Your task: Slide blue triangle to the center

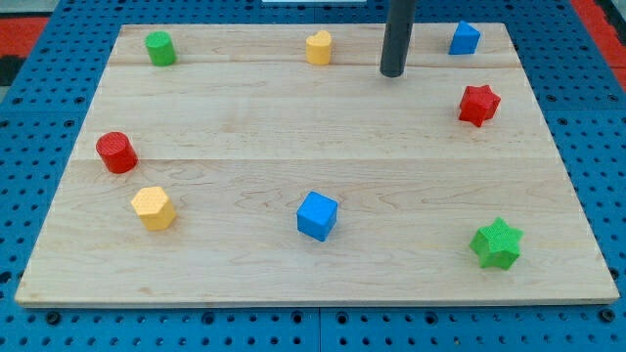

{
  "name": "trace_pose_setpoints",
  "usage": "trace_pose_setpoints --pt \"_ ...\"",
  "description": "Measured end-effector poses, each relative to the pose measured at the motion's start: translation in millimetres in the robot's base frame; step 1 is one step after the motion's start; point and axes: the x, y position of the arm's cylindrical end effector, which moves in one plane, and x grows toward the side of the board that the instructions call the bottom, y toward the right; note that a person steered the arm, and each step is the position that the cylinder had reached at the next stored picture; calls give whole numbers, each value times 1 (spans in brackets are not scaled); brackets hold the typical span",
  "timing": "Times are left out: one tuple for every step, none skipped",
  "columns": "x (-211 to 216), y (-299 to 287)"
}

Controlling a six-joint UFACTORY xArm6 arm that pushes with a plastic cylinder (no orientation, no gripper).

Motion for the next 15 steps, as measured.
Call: trace_pose_setpoints --pt "0 40" --pt "-1 119" --pt "-31 178" --pt "-86 180" --pt "-98 152" --pt "-80 126" --pt "-57 102" --pt "-34 81" --pt "-9 56" --pt "11 29" --pt "21 7" --pt "39 -18" --pt "49 -58" --pt "52 -98" --pt "52 -117"
